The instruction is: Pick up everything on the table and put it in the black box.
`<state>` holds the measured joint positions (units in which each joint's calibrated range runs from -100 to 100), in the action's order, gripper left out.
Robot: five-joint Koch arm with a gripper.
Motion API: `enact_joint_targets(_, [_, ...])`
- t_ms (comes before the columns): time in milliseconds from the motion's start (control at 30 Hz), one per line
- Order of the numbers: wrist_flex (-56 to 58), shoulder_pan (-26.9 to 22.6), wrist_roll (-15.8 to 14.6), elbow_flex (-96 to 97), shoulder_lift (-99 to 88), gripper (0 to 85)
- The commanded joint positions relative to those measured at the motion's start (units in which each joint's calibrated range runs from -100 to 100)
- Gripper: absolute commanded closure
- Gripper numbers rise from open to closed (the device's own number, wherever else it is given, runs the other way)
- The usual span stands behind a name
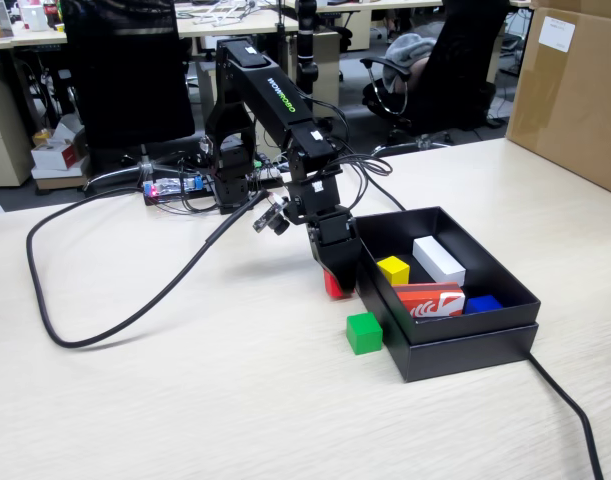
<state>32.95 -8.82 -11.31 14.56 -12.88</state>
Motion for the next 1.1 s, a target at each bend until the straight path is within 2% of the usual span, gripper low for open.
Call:
enact_joint_targets(0, [5.8,0.6,-0.1,-4.0,-7.7,84.6])
enact_joint_targets(233, [15.0,0.3,0.1,-10.6,-25.8,84.7])
enact_joint_targets(300, [15.4,-2.6,0.2,-17.9,-30.0,84.8])
enact_joint_targets(467, [14.9,-7.1,1.5,-26.7,-26.2,84.8])
enact_joint_targets(500, [14.3,-7.6,2.0,-27.4,-24.7,84.7])
enact_joint_targets(533, [7.1,-9.2,6.3,-26.9,-14.7,79.9])
enact_joint_targets(667, [4.0,-9.5,9.1,-23.8,-11.7,68.6])
enact_joint_targets(1067, [-6.3,-9.3,9.4,-9.4,-7.5,68.1])
